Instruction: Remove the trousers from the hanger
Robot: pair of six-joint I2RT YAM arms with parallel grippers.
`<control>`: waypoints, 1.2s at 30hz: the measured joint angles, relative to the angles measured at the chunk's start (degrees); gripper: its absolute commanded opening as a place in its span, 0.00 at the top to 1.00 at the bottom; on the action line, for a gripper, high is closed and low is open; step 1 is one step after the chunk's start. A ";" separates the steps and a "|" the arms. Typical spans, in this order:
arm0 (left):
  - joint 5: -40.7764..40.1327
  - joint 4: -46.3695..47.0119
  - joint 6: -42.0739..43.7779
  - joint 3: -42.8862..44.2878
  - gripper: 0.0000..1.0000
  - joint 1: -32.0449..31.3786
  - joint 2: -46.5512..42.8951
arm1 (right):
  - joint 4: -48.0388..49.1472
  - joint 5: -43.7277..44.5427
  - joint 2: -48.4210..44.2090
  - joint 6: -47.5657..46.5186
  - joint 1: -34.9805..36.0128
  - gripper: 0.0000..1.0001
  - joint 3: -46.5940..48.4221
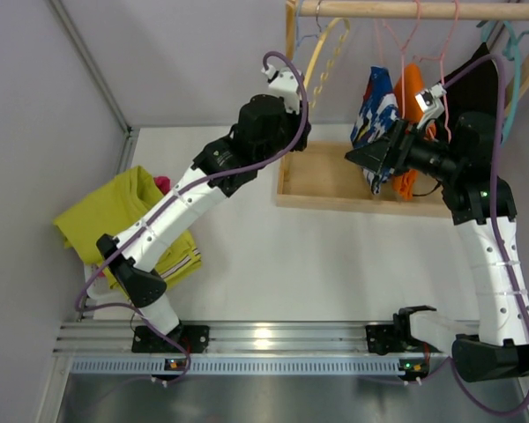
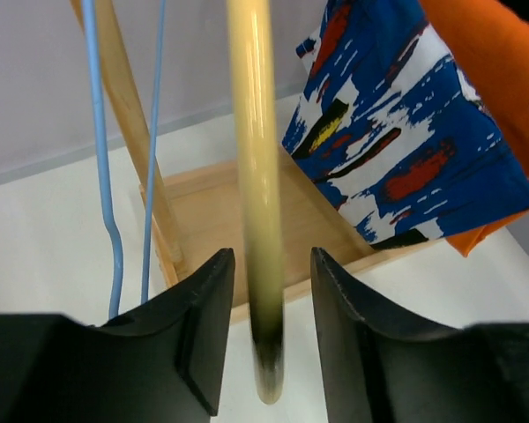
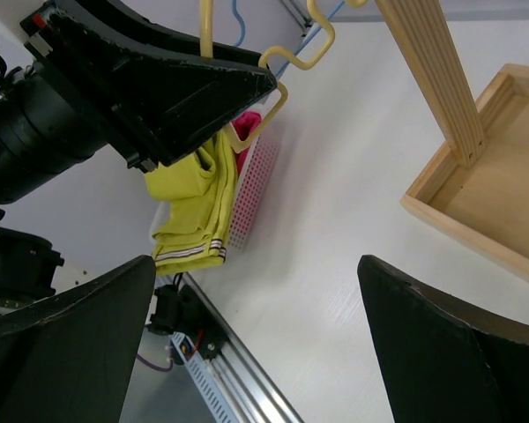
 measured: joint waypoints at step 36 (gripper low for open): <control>34.29 -4.52 -0.55 -22.91 0.02 30.34 -23.32 | -2.69 2.73 -2.29 -10.32 -0.81 0.00 -5.53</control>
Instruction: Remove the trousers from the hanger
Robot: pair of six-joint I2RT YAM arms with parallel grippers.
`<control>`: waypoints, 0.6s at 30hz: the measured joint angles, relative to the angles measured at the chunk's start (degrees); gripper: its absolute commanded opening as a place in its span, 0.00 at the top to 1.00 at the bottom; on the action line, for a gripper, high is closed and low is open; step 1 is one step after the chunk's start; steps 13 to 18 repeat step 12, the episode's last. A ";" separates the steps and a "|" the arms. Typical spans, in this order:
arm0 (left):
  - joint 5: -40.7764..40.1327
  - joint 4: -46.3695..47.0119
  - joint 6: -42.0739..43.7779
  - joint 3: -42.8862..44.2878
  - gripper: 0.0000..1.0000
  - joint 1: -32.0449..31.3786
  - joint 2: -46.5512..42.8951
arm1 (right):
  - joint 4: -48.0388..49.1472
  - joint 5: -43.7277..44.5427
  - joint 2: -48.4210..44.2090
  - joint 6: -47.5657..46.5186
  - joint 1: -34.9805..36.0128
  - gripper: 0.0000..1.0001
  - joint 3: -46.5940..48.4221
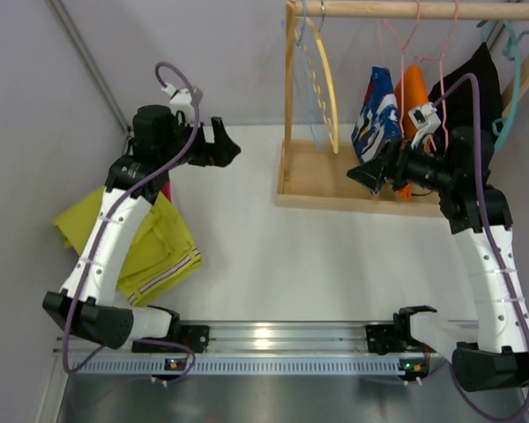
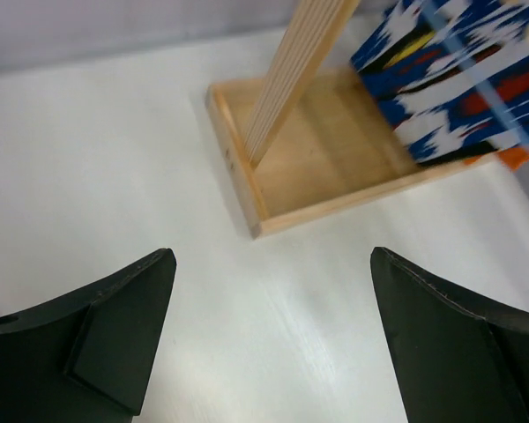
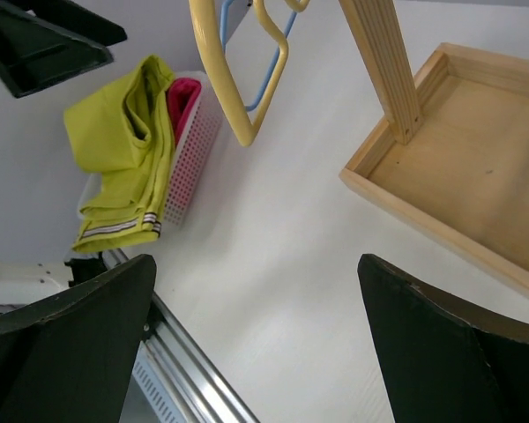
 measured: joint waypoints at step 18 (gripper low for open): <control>0.07 -6.86 4.17 -8.76 0.02 2.23 3.56 | -4.87 4.28 -6.62 -12.50 0.00 0.01 -9.88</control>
